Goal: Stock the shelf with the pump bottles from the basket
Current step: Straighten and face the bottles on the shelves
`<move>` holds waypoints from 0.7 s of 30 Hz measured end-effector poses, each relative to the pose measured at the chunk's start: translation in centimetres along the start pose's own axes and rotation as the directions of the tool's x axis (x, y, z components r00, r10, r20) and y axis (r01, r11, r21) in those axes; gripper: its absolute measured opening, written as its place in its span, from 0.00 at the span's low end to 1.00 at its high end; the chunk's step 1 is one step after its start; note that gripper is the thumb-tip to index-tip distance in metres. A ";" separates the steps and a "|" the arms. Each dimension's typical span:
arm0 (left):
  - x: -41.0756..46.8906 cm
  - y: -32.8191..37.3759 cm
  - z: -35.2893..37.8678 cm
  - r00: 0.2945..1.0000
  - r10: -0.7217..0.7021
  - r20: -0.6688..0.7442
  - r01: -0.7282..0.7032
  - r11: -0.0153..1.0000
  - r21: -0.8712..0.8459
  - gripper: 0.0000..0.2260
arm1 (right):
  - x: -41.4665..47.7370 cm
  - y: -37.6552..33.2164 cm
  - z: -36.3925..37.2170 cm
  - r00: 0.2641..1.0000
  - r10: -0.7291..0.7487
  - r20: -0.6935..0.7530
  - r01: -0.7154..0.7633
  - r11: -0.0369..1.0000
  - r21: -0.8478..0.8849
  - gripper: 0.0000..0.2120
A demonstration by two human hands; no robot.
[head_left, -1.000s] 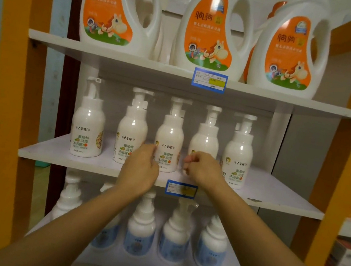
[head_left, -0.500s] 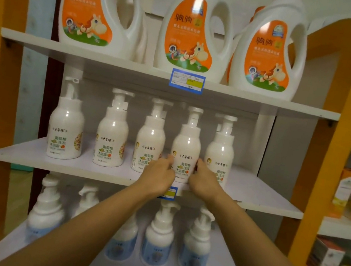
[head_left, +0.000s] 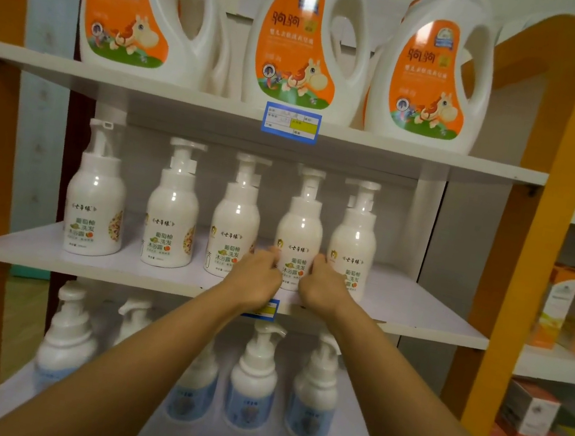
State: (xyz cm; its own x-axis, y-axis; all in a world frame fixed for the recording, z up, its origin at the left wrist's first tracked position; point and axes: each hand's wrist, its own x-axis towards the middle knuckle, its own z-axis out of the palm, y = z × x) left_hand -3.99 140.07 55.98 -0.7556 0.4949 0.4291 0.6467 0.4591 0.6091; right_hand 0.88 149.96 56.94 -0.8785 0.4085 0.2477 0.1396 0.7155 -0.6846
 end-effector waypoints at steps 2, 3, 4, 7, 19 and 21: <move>0.0 0.1 0.2 0.999 -0.022 0.029 0.022 1.000 -0.006 0.10 | -0.3 0.1 -0.2 1.000 -0.015 0.010 0.015 1.000 0.020 0.14; -0.1 0.1 0.4 0.999 -0.027 0.031 0.027 1.000 0.001 0.11 | -0.5 0.3 -0.4 0.999 -0.033 0.005 0.032 0.999 0.023 0.13; -0.4 0.4 0.6 1.000 -0.012 -0.014 0.012 1.000 0.018 0.13 | -0.7 0.6 -0.7 0.998 -0.055 -0.022 0.055 0.998 0.023 0.13; -1.8 1.4 2.0 0.949 0.139 -0.282 -0.111 0.988 0.112 0.18 | -1.3 2.0 -1.9 0.964 -0.040 -0.263 0.051 0.998 0.034 0.12; 2.5 5.5 5.3 0.988 -0.044 0.148 0.040 0.999 0.032 0.15 | -0.4 5.8 -4.4 0.994 0.009 -0.107 0.006 0.990 0.144 0.19; 2.5 5.1 5.5 0.988 -0.020 0.150 0.016 0.999 0.031 0.15 | -0.3 6.2 -4.6 0.996 0.002 -0.086 0.008 0.994 0.108 0.18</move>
State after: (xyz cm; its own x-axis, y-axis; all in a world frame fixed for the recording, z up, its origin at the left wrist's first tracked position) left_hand -2.03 147.69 56.50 -0.7441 0.5909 0.3117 0.6377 0.4893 0.5949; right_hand 4.10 156.86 55.80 -0.8359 0.4566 0.3045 0.0825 0.6531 -0.7528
